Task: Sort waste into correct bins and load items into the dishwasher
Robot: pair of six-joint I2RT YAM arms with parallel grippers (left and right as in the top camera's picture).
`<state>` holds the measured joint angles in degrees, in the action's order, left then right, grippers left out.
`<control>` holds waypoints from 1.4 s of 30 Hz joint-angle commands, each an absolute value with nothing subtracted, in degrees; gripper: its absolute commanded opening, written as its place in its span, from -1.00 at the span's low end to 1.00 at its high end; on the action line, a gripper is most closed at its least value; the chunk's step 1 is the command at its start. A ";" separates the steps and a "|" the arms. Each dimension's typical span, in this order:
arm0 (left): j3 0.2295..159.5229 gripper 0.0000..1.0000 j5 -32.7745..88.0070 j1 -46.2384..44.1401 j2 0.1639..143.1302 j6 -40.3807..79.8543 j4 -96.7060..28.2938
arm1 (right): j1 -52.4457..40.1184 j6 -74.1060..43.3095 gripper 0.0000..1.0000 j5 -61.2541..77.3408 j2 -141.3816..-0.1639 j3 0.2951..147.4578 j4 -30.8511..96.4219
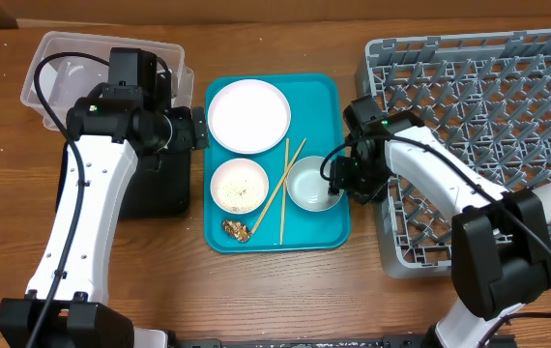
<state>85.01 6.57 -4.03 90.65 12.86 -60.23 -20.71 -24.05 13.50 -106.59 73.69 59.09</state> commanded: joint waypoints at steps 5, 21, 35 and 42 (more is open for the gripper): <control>85.65 0.84 5.98 -4.14 90.63 11.79 -60.23 | -20.58 -25.80 -0.07 12.93 -106.80 72.10 58.65; 85.65 0.84 5.98 -4.14 90.63 11.79 -60.23 | -20.58 -26.00 -0.59 12.95 -106.80 71.20 57.32; 85.65 0.84 5.98 -4.14 90.63 11.79 -60.23 | -20.56 -25.41 -0.92 12.64 -106.43 74.74 59.18; 85.65 0.83 5.96 -4.14 90.63 11.79 -60.20 | -20.51 -23.62 -0.92 0.73 -101.97 89.01 67.94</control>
